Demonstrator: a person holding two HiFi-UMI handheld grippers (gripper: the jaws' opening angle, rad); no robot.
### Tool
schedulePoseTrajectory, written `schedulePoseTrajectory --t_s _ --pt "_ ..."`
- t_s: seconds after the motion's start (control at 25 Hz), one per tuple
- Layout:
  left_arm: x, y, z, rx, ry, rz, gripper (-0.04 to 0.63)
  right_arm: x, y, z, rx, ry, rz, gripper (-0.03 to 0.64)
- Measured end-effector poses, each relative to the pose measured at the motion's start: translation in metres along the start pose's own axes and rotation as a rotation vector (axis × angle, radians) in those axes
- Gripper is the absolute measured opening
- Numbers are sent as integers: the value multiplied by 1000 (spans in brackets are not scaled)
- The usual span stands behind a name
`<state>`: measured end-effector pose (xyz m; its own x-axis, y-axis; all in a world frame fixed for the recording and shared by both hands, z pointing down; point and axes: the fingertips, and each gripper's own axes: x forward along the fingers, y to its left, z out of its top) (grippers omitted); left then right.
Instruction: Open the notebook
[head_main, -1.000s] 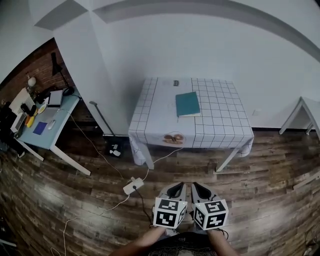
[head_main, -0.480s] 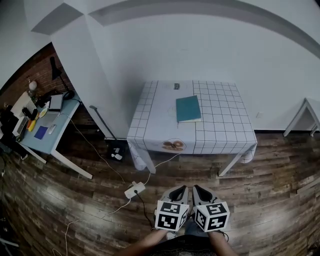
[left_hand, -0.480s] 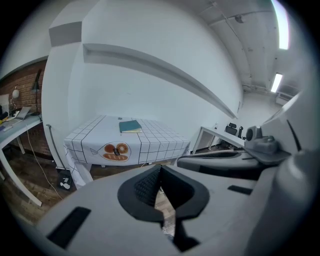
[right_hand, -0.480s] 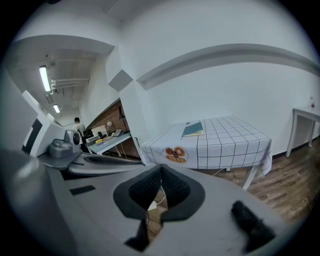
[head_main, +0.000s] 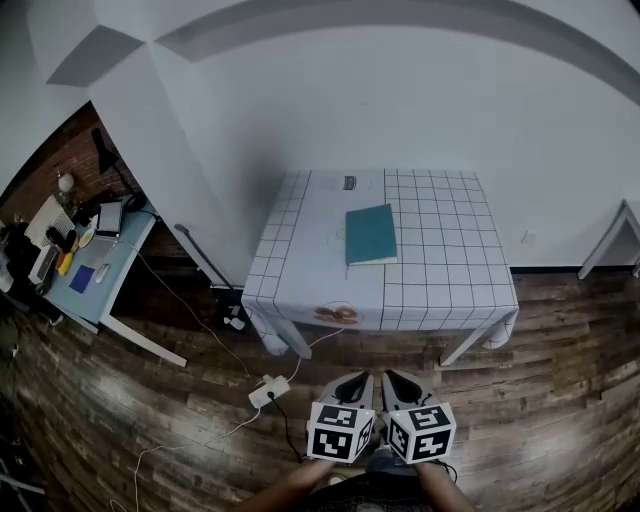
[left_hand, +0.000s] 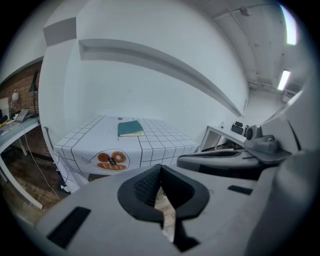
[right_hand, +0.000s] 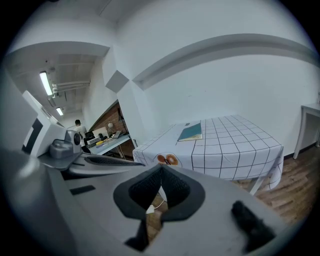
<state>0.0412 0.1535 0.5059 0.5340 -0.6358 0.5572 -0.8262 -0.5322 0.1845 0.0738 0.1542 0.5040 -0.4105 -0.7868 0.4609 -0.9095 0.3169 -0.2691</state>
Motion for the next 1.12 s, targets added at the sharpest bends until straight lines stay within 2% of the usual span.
schedulePoseTrajectory --t_s 0.64,0.84,1.12 --pt "79 -11 52 22 25 56 11 39 -77 45 41 -4 68 12" --pt "87 -6 62 18 20 81 11 46 -85 53 45 -8 84 12" --pt "101 -1 68 9 20 69 11 56 -93 53 45 11 74 12"
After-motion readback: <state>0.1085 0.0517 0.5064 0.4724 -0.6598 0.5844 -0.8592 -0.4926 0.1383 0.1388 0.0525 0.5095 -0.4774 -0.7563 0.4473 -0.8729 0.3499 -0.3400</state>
